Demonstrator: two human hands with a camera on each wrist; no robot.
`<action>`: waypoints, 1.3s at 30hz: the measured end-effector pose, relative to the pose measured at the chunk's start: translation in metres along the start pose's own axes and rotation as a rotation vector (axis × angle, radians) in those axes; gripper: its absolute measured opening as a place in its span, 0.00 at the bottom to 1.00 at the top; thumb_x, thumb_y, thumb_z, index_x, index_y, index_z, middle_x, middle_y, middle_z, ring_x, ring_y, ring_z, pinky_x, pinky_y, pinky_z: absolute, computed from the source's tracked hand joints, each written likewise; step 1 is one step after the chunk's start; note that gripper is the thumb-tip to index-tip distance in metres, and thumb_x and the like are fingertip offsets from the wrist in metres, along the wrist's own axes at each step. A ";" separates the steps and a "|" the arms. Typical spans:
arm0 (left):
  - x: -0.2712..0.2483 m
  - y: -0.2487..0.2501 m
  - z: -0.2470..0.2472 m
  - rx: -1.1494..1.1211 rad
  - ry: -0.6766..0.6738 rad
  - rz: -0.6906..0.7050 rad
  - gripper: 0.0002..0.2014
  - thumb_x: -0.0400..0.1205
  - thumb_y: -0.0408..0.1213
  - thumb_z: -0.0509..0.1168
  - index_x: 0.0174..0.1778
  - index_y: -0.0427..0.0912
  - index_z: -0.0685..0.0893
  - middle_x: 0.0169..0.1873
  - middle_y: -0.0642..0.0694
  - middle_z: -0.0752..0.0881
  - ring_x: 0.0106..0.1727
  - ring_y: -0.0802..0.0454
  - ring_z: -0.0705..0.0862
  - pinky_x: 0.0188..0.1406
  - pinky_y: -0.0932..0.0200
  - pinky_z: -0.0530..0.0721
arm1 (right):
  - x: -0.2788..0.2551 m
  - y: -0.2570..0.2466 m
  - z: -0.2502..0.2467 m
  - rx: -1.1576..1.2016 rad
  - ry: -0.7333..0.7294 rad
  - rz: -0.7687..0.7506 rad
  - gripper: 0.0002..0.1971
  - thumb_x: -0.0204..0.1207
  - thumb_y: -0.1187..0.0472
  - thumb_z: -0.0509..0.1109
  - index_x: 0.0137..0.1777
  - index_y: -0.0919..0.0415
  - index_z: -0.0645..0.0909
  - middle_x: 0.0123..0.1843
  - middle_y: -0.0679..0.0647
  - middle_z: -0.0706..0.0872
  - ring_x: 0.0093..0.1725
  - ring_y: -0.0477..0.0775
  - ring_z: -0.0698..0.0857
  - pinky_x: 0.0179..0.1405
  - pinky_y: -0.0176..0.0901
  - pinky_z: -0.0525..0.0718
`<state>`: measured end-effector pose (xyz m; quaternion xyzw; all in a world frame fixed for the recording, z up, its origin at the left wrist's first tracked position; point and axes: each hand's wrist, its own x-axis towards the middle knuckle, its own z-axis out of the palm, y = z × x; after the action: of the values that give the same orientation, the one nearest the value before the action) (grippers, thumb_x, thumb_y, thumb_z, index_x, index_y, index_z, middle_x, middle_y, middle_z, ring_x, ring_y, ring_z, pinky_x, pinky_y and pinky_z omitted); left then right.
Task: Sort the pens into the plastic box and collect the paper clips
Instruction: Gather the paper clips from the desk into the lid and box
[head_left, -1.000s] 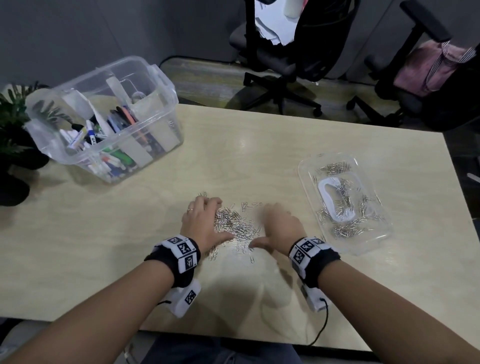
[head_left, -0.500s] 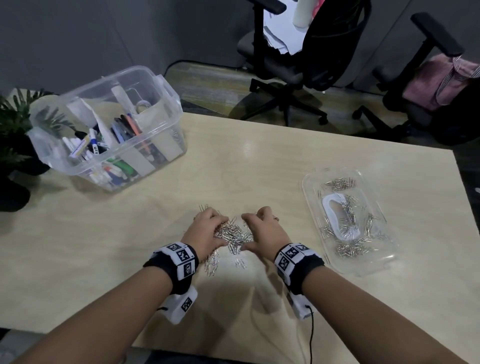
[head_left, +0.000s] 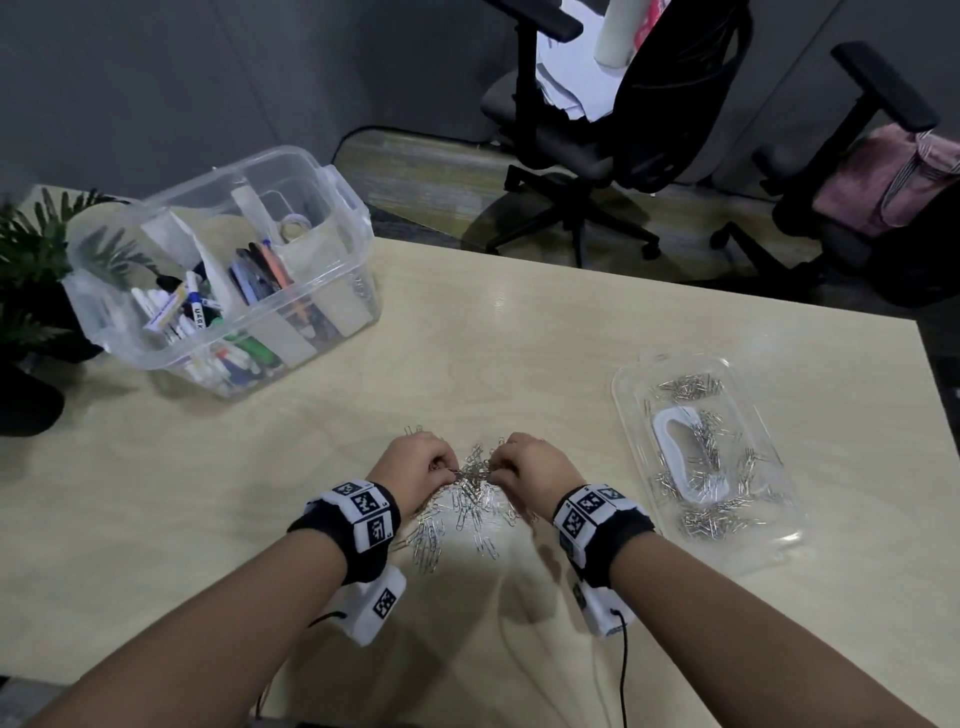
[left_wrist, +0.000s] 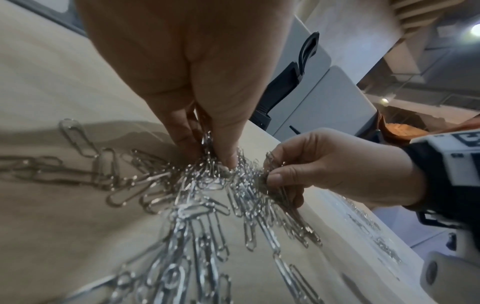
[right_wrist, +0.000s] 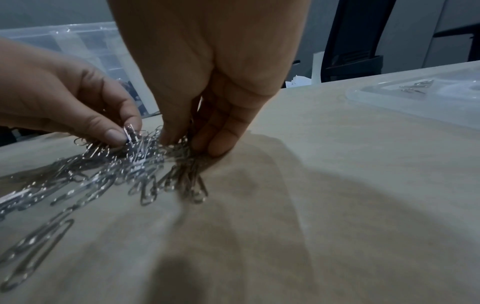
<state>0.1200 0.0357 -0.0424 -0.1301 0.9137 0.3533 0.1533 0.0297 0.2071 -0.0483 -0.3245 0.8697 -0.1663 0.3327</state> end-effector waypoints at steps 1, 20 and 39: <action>-0.001 0.001 -0.002 -0.015 0.010 -0.009 0.04 0.74 0.36 0.75 0.42 0.42 0.89 0.38 0.50 0.82 0.43 0.55 0.79 0.49 0.63 0.76 | 0.000 0.000 -0.003 0.010 -0.013 -0.007 0.10 0.77 0.54 0.70 0.53 0.57 0.86 0.54 0.54 0.82 0.56 0.56 0.81 0.55 0.44 0.77; -0.016 0.013 -0.151 -0.380 0.471 0.022 0.05 0.73 0.31 0.75 0.40 0.45 0.88 0.37 0.48 0.88 0.38 0.54 0.85 0.42 0.68 0.82 | 0.045 -0.134 -0.128 0.012 0.375 -0.423 0.08 0.75 0.61 0.74 0.48 0.66 0.88 0.43 0.59 0.85 0.42 0.50 0.79 0.44 0.35 0.71; 0.039 -0.030 -0.243 -0.512 0.668 -0.123 0.05 0.75 0.30 0.74 0.46 0.36 0.87 0.30 0.54 0.80 0.23 0.71 0.78 0.25 0.78 0.75 | 0.157 -0.207 -0.157 0.001 0.391 -0.357 0.09 0.73 0.61 0.76 0.51 0.62 0.87 0.48 0.54 0.85 0.46 0.48 0.80 0.50 0.37 0.77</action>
<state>0.0493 -0.1571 0.0957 -0.3255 0.7864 0.4977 -0.1674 -0.0731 -0.0389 0.0956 -0.4342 0.8464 -0.2823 0.1241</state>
